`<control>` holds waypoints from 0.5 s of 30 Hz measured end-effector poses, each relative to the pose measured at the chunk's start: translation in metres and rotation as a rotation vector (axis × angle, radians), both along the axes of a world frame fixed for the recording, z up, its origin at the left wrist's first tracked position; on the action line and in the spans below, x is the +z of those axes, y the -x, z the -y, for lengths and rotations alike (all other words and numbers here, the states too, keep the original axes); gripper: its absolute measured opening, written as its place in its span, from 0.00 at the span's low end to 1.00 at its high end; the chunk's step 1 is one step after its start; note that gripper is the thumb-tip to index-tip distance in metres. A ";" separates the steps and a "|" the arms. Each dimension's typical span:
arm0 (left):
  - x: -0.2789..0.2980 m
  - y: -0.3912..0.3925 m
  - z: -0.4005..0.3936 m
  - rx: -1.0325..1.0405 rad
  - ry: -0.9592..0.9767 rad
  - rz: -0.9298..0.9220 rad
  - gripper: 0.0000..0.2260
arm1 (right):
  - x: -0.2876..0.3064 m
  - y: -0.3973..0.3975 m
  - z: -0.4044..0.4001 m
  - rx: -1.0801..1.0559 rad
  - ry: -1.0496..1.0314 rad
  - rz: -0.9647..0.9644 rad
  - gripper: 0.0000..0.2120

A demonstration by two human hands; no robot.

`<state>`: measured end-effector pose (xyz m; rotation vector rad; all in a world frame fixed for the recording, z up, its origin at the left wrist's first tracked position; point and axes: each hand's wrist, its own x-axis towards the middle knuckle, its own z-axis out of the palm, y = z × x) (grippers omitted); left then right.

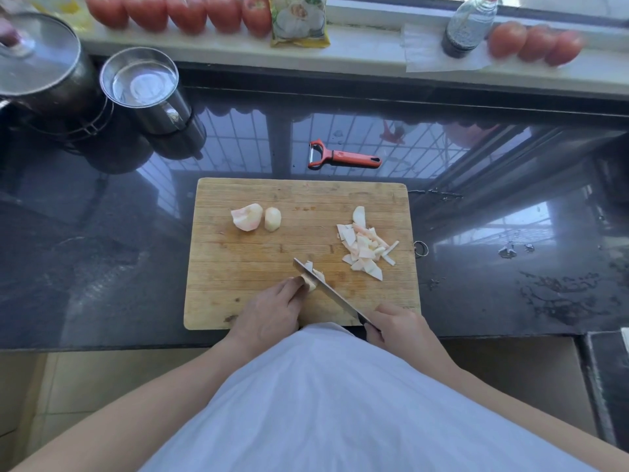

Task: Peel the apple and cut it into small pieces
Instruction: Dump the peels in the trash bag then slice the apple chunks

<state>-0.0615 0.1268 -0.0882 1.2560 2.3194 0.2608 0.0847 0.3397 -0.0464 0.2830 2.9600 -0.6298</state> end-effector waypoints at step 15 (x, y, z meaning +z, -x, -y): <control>-0.001 -0.002 0.001 -0.011 -0.017 -0.039 0.26 | 0.003 -0.002 0.003 -0.017 -0.018 0.013 0.06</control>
